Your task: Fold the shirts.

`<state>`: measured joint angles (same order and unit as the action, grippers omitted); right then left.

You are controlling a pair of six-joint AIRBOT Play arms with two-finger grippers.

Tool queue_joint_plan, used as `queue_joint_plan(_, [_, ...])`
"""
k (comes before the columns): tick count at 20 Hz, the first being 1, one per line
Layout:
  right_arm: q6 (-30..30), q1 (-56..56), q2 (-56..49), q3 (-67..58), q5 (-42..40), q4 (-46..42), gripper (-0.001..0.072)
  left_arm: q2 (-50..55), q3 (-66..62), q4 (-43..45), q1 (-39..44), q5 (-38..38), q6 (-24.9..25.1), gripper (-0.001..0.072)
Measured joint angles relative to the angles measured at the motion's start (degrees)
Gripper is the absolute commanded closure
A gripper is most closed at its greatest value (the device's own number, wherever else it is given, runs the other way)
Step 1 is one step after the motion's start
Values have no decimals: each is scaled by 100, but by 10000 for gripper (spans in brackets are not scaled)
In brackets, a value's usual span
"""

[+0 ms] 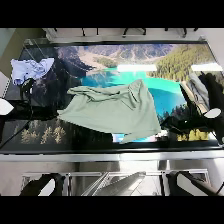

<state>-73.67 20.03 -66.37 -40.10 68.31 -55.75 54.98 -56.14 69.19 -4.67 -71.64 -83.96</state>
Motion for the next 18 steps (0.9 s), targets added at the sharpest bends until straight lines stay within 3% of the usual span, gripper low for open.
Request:
queue_joint_plan(9, [732,-68,-977,140,-426,1084,20,-413,107,7,9,-28,-149,692])
queue_joint_plan(10, [752,-162,-1025,138,-476,1123,145,-420,109,7,9,-42,-157,692])
queue_joint_plan(11, [769,-264,-1056,140,-577,1121,348,-428,109,4,9,-39,-197,692])
queue_joint_plan(12, [774,-369,-1104,155,-675,1091,703,-428,109,4,9,-44,-205,692])
queue_joint_plan(18, [789,-579,-621,116,-570,1091,694,-435,-57,9,9,-238,-256,692])
